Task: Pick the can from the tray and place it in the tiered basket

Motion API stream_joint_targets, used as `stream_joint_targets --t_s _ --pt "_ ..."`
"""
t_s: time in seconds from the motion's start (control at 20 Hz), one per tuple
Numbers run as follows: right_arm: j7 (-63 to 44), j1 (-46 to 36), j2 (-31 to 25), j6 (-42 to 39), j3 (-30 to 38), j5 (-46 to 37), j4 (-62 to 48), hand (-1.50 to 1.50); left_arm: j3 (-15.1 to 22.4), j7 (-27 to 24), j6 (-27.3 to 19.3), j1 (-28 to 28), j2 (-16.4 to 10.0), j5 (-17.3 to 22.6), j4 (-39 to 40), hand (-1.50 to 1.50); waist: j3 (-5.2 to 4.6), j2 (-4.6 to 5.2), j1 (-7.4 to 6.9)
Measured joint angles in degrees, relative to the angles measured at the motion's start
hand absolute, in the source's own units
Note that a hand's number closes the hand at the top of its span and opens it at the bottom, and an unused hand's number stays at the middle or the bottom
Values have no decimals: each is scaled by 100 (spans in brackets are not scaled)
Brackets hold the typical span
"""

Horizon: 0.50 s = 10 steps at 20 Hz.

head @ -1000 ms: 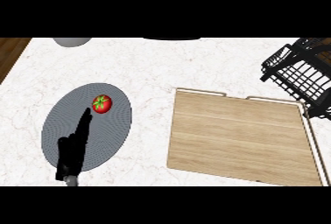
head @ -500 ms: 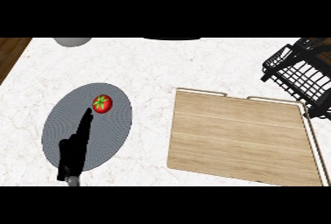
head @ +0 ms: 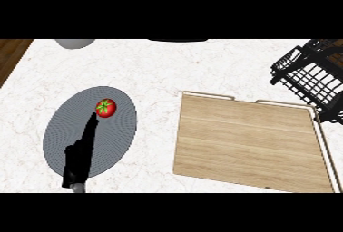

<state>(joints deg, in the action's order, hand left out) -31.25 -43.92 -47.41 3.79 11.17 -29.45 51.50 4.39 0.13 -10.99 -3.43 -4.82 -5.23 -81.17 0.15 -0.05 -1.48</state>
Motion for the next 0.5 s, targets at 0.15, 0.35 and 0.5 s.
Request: stream_joint_targets --t_s 0.15,0.35,0.5 --pt "229 -122 254 246 381 343 -373 -150 7 27 -40 9 33 -30 1 0 0 1 2" --pt "588 -220 572 559 804 747 -683 -150 -48 24 32 -38 -16 27 -25 0 -9 -25 31" --pt "979 -339 692 830 1139 1020 -921 -150 -97 -32 116 11 -43 87 49 0 9 -20 37"
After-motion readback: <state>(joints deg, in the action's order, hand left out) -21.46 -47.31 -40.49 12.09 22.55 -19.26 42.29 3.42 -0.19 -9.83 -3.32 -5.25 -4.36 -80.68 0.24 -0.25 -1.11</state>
